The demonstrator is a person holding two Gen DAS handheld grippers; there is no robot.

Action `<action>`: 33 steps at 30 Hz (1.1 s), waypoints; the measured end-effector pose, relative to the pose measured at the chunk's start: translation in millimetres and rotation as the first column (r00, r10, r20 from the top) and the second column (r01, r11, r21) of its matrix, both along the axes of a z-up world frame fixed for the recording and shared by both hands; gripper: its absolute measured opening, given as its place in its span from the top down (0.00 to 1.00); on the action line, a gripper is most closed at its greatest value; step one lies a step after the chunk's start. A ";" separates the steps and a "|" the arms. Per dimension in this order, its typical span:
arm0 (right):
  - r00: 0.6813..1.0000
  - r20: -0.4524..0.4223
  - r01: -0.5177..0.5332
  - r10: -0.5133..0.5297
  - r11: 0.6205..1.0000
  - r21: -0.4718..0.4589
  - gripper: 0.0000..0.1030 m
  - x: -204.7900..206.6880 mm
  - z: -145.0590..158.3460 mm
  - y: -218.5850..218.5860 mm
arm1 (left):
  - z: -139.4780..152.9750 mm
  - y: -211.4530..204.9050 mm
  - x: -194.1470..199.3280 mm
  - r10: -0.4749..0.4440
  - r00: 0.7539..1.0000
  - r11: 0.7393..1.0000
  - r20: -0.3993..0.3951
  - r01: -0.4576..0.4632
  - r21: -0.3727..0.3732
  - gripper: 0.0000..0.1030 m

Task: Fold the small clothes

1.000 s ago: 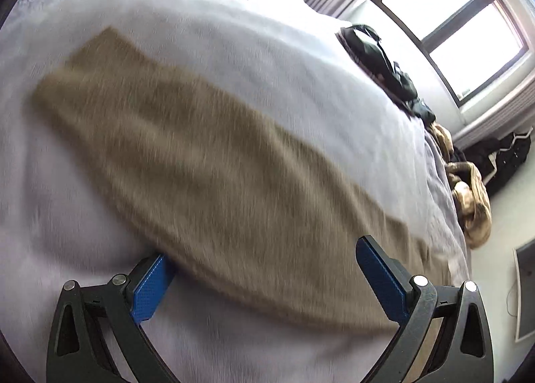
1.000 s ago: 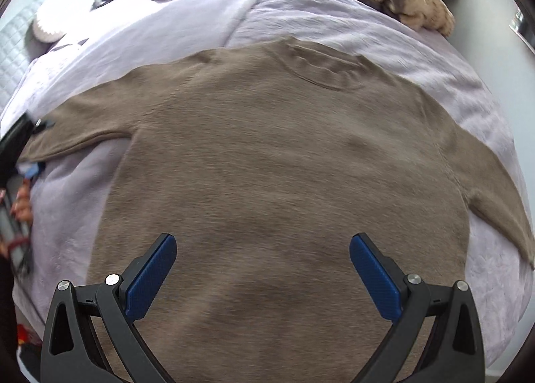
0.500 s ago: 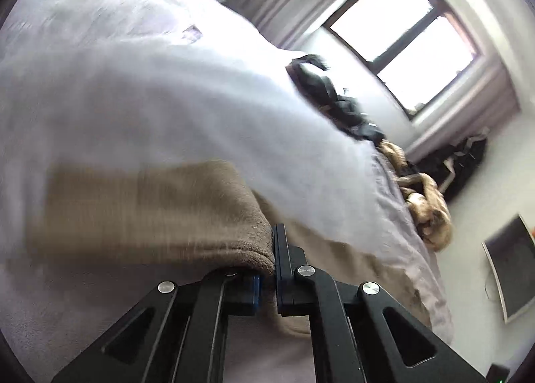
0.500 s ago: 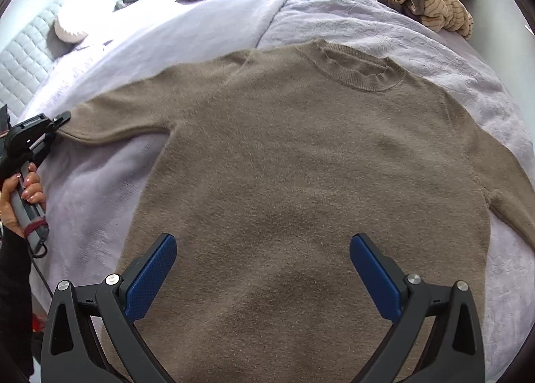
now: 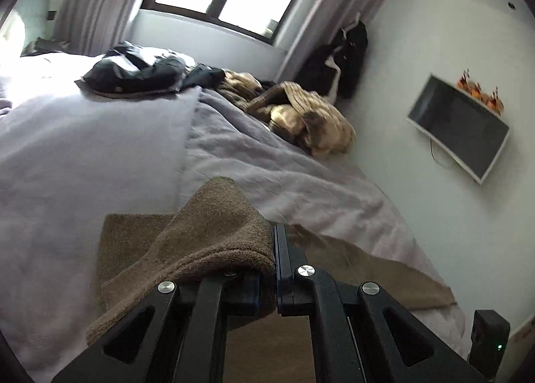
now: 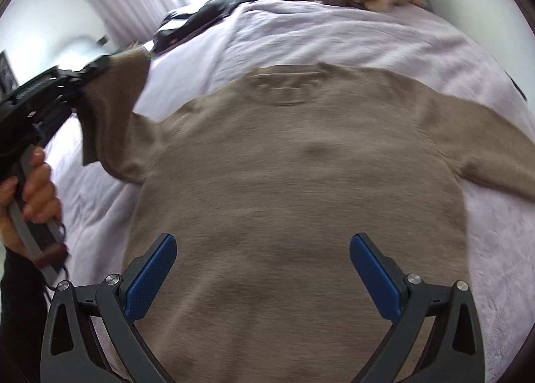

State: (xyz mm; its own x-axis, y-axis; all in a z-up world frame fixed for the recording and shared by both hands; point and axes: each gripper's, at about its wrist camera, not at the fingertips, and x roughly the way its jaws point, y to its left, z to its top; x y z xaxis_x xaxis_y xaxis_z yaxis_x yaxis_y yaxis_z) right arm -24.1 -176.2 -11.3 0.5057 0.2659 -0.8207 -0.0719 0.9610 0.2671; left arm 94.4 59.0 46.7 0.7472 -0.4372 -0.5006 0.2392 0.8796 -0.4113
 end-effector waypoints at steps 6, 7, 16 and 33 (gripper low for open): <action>0.990 -0.070 0.126 -0.121 0.990 0.062 0.00 0.8 -24.2 -68.0 | -69.1 -107.7 42.4 -0.084 0.977 0.980 -0.196 0.117 0.164 0.93; 0.986 -0.084 0.151 -0.144 0.985 0.080 0.00 0.4 -29.7 -80.4 | -81.4 -114.6 44.2 -0.078 0.972 0.977 -0.220 0.119 0.178 0.93; 0.991 -0.060 0.130 -0.122 0.980 0.152 0.00 18.7 -42.6 -97.5 | -85.5 -98.9 9.1 -0.118 0.963 0.978 -0.241 0.155 0.140 0.31; 0.833 0.081 -0.296 0.548 0.565 -0.770 0.09 87.3 -49.7 131.9 | -134.0 104.5 15.1 0.181 0.879 0.983 -0.440 -0.169 0.067 0.15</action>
